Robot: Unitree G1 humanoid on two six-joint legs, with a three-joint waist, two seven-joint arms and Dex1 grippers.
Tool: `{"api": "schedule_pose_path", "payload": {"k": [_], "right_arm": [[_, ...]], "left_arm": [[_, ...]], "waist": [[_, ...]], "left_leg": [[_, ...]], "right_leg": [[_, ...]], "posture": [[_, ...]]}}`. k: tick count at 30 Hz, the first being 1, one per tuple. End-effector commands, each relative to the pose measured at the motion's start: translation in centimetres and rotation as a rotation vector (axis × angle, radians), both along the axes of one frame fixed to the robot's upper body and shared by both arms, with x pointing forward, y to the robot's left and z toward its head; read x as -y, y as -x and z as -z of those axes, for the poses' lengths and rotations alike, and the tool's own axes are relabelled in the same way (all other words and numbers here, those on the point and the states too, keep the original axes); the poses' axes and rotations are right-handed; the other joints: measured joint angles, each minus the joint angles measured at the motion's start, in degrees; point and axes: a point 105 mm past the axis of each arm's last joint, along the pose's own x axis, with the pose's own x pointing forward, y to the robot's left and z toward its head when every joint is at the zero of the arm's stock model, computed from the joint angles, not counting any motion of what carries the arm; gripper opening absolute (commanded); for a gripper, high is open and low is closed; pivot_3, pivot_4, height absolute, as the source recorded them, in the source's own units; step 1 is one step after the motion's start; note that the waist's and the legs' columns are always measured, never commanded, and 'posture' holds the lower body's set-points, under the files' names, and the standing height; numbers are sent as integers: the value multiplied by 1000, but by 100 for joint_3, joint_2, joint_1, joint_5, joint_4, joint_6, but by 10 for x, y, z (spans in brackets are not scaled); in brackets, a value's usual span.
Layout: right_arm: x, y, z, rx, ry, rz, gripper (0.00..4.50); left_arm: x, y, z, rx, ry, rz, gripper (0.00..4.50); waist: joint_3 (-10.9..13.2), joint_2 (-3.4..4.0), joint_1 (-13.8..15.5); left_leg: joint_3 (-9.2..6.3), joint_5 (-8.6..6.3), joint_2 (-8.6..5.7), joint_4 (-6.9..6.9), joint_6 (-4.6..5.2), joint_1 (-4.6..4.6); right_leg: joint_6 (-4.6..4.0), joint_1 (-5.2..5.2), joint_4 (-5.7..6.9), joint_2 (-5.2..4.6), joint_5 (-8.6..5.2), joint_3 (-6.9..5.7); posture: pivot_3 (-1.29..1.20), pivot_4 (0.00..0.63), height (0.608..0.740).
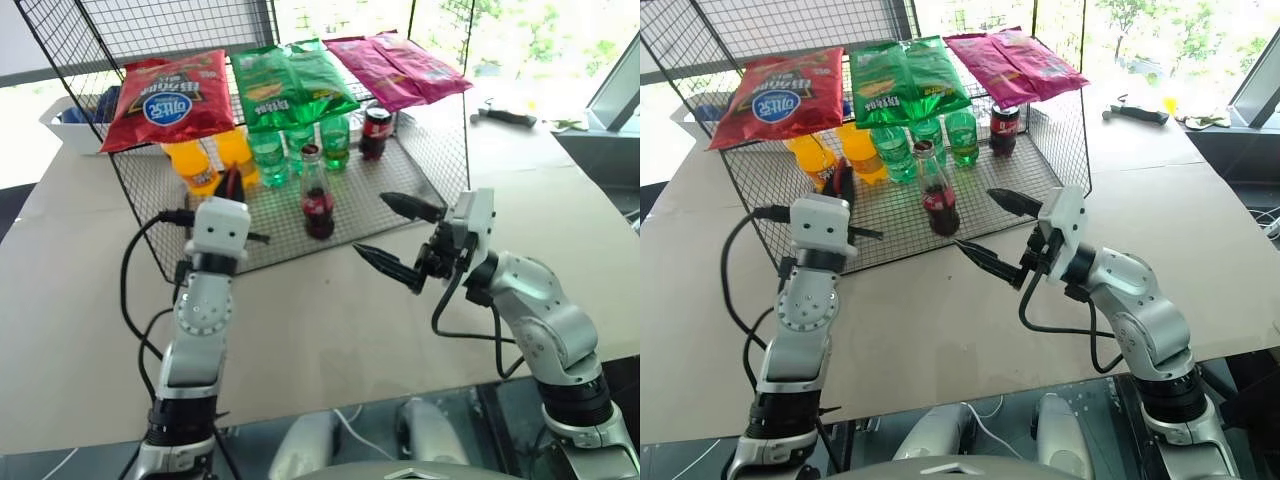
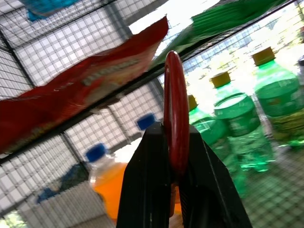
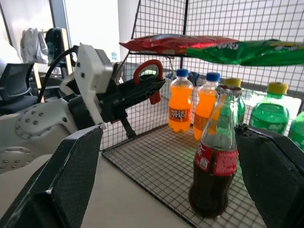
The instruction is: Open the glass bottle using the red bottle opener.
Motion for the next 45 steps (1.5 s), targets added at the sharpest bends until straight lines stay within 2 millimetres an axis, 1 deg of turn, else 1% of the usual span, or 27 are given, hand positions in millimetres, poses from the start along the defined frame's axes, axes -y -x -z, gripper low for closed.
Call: {"api": "schedule_pose_path", "payload": {"k": [1,4,6,8,10,12,15,18,20,22,25,28,33,35,36,37,39,41,44,45], "right_arm": [[6,4,0,-31,33,-9,4500],[14,8,16,-119,127,-37,4500],[17,10,20,-152,156,-48,4500],[19,11,24,-180,187,-57,4500],[19,12,27,-194,231,-73,4500],[16,13,29,-204,255,-92,4500],[9,15,31,-239,266,-135,4500],[1,31,44,-322,335,-243,4500],[-1,34,47,-346,360,-270,4500],[-2,36,48,-366,377,-292,4500],[-5,42,47,-414,395,-354,4500],[-5,48,45,-467,414,-422,4500],[0,54,44,-532,464,-475,4500],[0,54,39,-546,446,-490,4500],[-2,55,34,-562,412,-507,4091],[-3,57,31,-574,392,-525,3983],[-4,60,28,-594,380,-540,3306],[-3,61,27,-612,377,-543,2281],[-4,60,26,-630,371,-541,904],[-5,60,26,-632,370,-542,341]], "left_arm": [[-2,13,-13,8,128,87,72],[1,30,-13,-45,252,243,72],[3,39,-11,-87,294,332,72],[6,48,-6,-157,388,435,72],[14,58,4,-267,510,589,72],[28,69,13,-379,597,755,72],[44,72,19,-490,695,936,72],[68,65,16,-528,780,1144,72],[79,63,14,-556,802,1238,72],[90,66,14,-604,806,1336,72],[104,69,20,-671,771,1437,72],[111,71,23,-711,751,1506,72],[113,69,23,-722,721,1547,72],[115,68,23,-726,715,1553,72],[116,69,25,-736,702,1558,0],[118,70,27,-745,696,1567,0],[120,73,30,-758,678,1576,0],[122,74,31,-760,672,1582,0],[124,75,32,-763,659,1590,0],[125,75,34,-764,636,1582,0]], "waist": [[0,0,-16],[0,0,-20],[0,0,-18],[1,0,-18],[1,0,-15],[1,-1,-17],[3,0,-3],[4,-1,17],[4,-5,19],[3,-8,-26],[4,-7,-122],[5,-7,-129],[7,-7,-117],[7,-8,-117],[7,-8,-119],[7,-8,-121],[7,-8,-121],[8,-8,-115],[8,-8,-103],[8,-8,-105]], "left_leg": [[1,0,2,0,0,0],[4,0,6,1,0,2],[6,-1,5,0,1,1],[6,-1,5,0,1,1],[7,-1,5,0,1,2],[7,-1,5,1,2,3],[3,0,4,2,2,4],[-3,0,-1,3,1,11],[-5,1,-9,5,2,13],[-5,1,-17,10,2,12],[4,0,-14,4,2,11],[2,0,-9,0,2,11],[1,0,-4,2,2,8],[0,0,-4,2,2,8],[0,0,-3,2,2,8],[1,0,-3,2,2,8],[0,0,0,0,2,7],[0,0,0,0,2,4],[-1,0,-1,1,3,3],[-1,0,-1,1,3,4]], "right_leg": [[0,0,0,3,0,0],[0,1,2,5,0,2],[0,1,-1,4,0,4],[-1,1,-2,5,0,4],[-1,3,-2,6,0,4],[0,5,-1,5,-1,4],[0,8,0,10,-1,-2],[0,18,1,10,-1,-10],[0,22,2,6,-1,-11],[0,22,1,8,0,-9],[-1,14,-2,10,-1,2],[-2,13,-6,12,-1,0],[-1,14,-9,8,-1,0],[-1,15,-9,8,-1,-1],[-1,14,-9,8,-1,-1],[-1,14,-9,8,-1,-1],[-1,13,-10,8,-1,0],[-1,12,-12,6,-1,-1],[-1,12,-13,4,-1,-1],[-1,12,-12,4,-1,-1]], "posture": [[0,150,740],[0,150,740],[0,150,740],[0,150,740],[0,150,740],[0,150,740],[0,150,740],[0,150,740],[0,150,740],[0,150,740],[0,150,740],[0,150,740],[0,150,740],[0,150,740],[0,150,740],[0,150,740],[0,150,740],[0,150,740],[0,150,740],[0,150,740]]}}
